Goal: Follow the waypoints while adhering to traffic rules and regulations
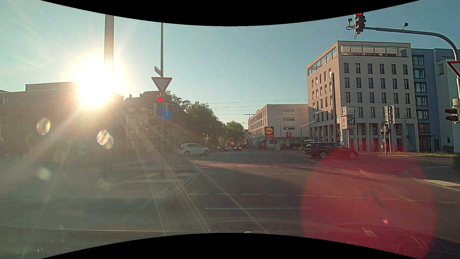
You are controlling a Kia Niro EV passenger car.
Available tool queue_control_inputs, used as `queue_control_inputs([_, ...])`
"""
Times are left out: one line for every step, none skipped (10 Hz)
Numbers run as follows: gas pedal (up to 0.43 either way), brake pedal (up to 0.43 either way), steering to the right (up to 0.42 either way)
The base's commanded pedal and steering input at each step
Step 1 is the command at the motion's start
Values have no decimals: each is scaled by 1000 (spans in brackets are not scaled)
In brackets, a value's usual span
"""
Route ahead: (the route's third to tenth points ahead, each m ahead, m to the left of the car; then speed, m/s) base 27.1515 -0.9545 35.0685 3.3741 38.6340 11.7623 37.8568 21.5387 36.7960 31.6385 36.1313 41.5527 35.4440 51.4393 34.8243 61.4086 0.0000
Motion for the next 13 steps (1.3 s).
queue_control_inputs([0,226,-1])
queue_control_inputs([0,226,-1])
queue_control_inputs([0,226,-1])
queue_control_inputs([0,226,-1])
queue_control_inputs([0,226,-1])
queue_control_inputs([0,226,-1])
queue_control_inputs([0,226,-1])
queue_control_inputs([0,226,-1])
queue_control_inputs([0,226,-1])
queue_control_inputs([0,226,-1])
queue_control_inputs([0,226,-1])
queue_control_inputs([0,226,-1])
queue_control_inputs([0,226,-1])
